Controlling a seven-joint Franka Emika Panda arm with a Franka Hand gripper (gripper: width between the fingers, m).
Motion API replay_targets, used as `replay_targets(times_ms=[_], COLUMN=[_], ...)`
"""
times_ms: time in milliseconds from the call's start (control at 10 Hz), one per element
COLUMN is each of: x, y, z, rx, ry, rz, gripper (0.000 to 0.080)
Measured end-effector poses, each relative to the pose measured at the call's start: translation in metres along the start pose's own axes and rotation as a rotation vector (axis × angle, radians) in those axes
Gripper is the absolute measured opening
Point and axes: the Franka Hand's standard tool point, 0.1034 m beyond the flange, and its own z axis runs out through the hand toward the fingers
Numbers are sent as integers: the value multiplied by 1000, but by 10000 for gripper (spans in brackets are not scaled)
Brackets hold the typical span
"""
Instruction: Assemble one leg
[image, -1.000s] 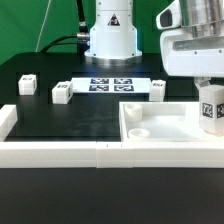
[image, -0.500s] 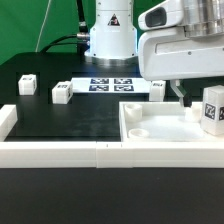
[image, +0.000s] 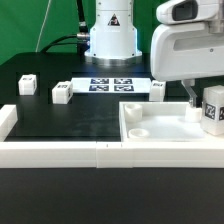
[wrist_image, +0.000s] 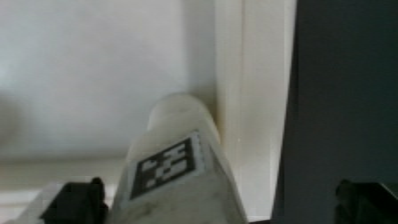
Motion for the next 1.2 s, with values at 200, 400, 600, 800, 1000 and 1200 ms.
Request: replay_targets(times_ms=[200,400,600,800,1000,1200], x=[0,1,1,1,1,1], y=[9,10,10,10,10,11], z=[0,0,0,0,0,0], rx=[0,-2,-2,-2,-2,2], ry=[0,9,9,9,9,10], rz=[-175,-187,-187,-179,-161,30], gripper=[649,649,526,286,288,288])
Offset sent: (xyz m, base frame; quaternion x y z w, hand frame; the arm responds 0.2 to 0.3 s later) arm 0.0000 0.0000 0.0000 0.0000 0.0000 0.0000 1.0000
